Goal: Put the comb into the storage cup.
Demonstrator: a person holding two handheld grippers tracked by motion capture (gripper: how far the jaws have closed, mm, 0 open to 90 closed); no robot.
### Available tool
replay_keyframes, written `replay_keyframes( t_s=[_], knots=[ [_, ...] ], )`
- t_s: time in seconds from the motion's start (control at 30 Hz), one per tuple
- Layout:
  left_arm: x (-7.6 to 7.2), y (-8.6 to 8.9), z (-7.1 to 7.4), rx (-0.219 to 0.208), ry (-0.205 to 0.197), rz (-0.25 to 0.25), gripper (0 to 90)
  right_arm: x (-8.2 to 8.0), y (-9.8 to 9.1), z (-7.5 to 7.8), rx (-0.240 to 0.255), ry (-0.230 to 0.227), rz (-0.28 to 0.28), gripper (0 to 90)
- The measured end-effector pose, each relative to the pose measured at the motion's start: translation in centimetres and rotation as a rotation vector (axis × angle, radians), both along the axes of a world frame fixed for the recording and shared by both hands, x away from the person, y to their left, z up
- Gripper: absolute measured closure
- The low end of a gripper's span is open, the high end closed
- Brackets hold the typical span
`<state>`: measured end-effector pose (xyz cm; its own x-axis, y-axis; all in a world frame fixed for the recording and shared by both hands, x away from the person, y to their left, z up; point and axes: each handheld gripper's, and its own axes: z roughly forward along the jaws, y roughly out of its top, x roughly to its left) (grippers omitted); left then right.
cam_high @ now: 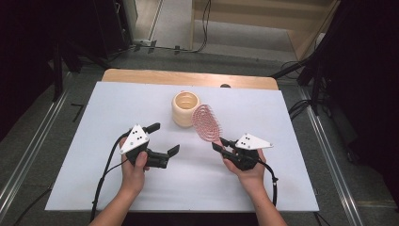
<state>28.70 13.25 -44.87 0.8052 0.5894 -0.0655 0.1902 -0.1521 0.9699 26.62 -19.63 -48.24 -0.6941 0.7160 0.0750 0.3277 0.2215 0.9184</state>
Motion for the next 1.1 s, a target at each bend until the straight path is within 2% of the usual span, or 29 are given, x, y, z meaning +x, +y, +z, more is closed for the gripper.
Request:
replay_keyframes(
  t_s=[0.17, 0.5, 0.57, 0.67, 0.73, 1.1],
  knots=[
    [0.2, -0.5, 0.1, -0.014, 0.025, 0.002, 1.9, -0.1, 0.5, -0.1, -0.006, -0.006, 0.014, 67.8],
    [0.3, -1.8, 0.4, -0.030, 0.042, -0.027, 2.6, -0.3, 1.7, -0.2, -0.016, -0.012, 0.041, 67.7],
    [0.3, -2.0, 0.4, -0.037, 0.052, -0.023, 6.3, -0.4, 1.9, -0.3, -0.013, -0.013, 0.049, 67.7],
    [0.4, -2.4, 0.4, -0.037, 0.066, -0.026, 7.1, -0.4, 2.3, -0.3, -0.017, -0.014, 0.056, 67.7],
    [0.5, -2.6, 0.4, -0.040, 0.078, -0.021, 11.8, -0.5, 2.5, -0.4, -0.018, -0.018, 0.064, 67.7],
    [0.8, -3.6, 0.5, -0.043, 0.122, -0.001, 20.5, -0.8, 3.3, -0.4, -0.018, -0.031, 0.079, 67.8]
  ],
)
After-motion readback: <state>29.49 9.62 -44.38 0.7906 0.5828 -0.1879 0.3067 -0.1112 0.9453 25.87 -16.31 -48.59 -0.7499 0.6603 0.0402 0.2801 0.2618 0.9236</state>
